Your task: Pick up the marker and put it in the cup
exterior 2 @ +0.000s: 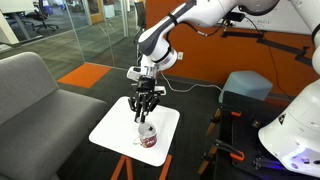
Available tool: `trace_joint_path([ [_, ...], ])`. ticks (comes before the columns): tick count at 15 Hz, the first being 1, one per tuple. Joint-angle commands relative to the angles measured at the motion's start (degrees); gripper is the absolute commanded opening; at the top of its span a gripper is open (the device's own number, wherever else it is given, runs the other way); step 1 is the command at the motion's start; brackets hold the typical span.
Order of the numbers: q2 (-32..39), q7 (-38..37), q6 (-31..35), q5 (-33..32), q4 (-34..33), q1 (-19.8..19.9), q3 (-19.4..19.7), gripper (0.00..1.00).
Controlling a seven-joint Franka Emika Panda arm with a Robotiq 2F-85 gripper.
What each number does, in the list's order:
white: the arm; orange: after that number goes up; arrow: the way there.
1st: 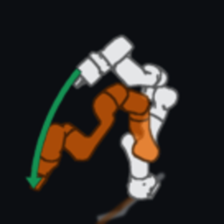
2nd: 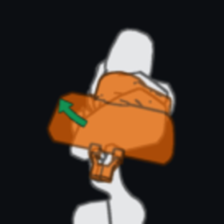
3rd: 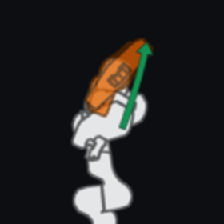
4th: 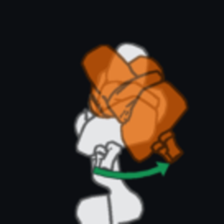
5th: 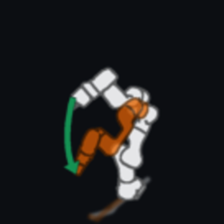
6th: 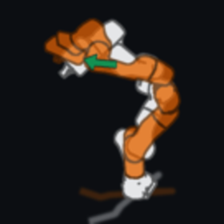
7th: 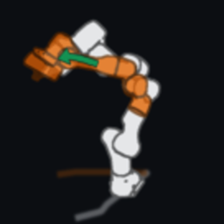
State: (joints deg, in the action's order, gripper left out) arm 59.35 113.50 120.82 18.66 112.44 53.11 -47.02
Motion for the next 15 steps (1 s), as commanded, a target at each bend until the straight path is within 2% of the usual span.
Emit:
trace_joint_path([
  [1, 1.85, 4.74, -2.79, 4.33, -6.10, -4.60, 4.97, 0.05],
  [7, 3.74, 4.80, -5.93, 8.49, -14.58, -13.79, 14.67, 0.05],
  [8, 3.39, 5.29, -6.76, 8.88, -15.29, -15.25, 16.23, 0.22],
  [9, 2.73, 5.88, -7.28, 9.21, -15.59, -16.55, 17.56, 0.47],
  [11, 1.14, 5.52, -8.75, 10.45, -16.14, -18.67, 19.24, 0.51],
  [13, -2.26, 5.07, -8.61, 11.41, -15.20, -20.97, 20.40, 0.66],
  [15, -7.95, 2.16, -5.33, 11.35, -12.79, -24.57, 22.91, 0.81],
])
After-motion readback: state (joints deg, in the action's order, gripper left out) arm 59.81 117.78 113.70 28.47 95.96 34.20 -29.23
